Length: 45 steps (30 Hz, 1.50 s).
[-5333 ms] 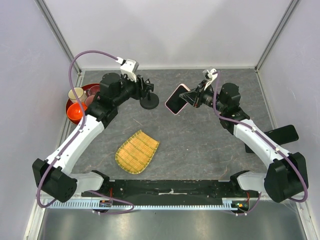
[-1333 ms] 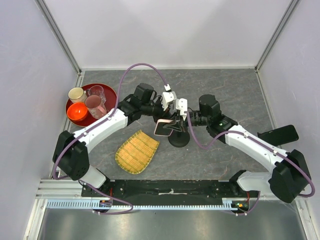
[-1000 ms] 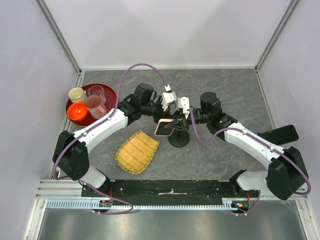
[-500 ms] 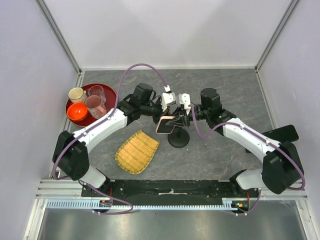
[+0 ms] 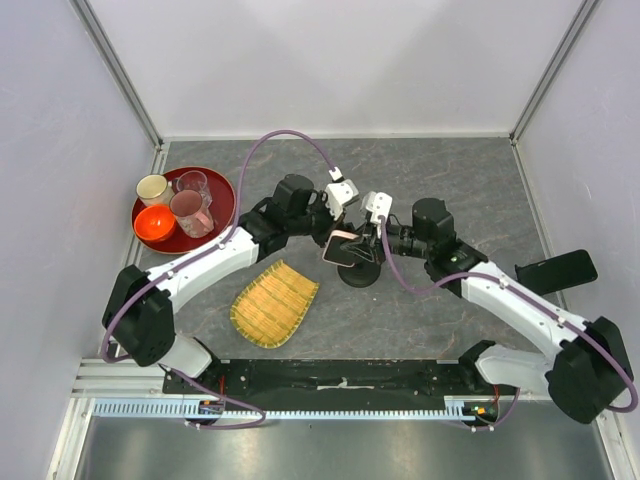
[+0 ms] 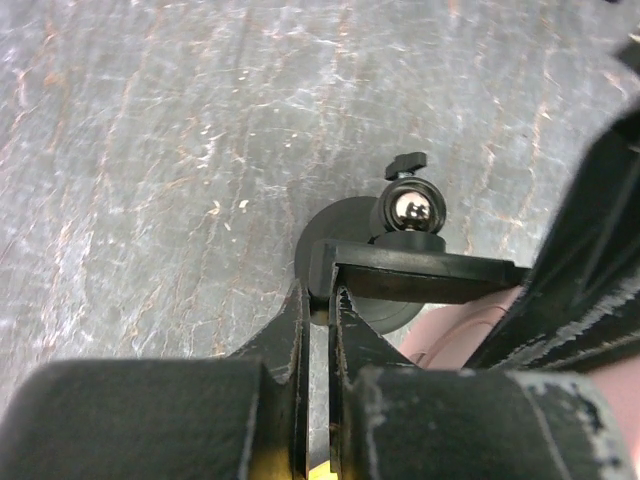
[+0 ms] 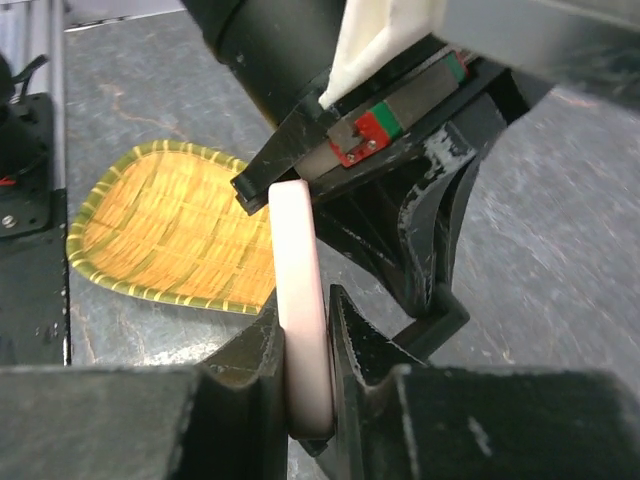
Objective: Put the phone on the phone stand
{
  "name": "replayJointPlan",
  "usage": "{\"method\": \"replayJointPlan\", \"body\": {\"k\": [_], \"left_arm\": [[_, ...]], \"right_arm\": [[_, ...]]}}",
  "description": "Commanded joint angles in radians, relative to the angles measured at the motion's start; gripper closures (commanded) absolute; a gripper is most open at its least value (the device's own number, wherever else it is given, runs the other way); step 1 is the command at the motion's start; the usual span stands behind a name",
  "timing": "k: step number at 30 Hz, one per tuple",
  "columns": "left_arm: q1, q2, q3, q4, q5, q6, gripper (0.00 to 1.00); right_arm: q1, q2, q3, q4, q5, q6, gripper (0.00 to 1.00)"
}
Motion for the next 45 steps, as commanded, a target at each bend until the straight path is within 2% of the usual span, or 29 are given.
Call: {"method": "replayJointPlan", "body": {"k": [1,2,5,10,13,23,25,27,35,45], "left_arm": [[0.049,-0.083,-0.003,0.125,-0.462,-0.078,0.98],[0.049,-0.085,-0.006,0.128,-0.526,-0.088,0.98],[0.049,-0.091,-0.018,0.138,-0.631,-0.112,0.98],[0.052,-0.102,-0.042,0.154,-0.682,-0.151,0.98],[0.049,-0.118,-0.052,0.158,-0.695,-0.144,0.98],[-0.031,-0.106,-0.010,0.094,-0.734,-0.099,0.98],[-0.035,-0.097,0.003,0.071,-0.755,-0.105,0.98],[-0.037,-0.092,0.023,0.040,-0.770,-0.131,0.98],[-0.048,-0.086,0.040,-0.020,-0.829,-0.291,0.98],[-0.058,-0.077,0.046,-0.036,-0.829,-0.372,0.98]], "right_arm": [[0.009,-0.101,-0.037,-0.118,0.549,0.264,1.00],[0.027,-0.144,-0.042,-0.158,0.664,0.269,1.00],[0.035,-0.239,-0.068,-0.189,0.738,0.274,1.00],[0.034,-0.257,-0.052,-0.269,0.840,0.278,1.00],[0.035,-0.249,-0.046,-0.305,0.950,0.301,1.00],[0.210,0.036,0.240,-0.493,1.343,0.289,1.00],[0.224,0.127,0.299,-0.577,1.476,0.306,1.00],[0.227,0.194,0.365,-0.615,1.530,0.344,1.00],[0.166,0.276,0.457,-0.661,1.426,0.424,1.00],[0.142,0.325,0.489,-0.688,1.395,0.452,1.00]]}}
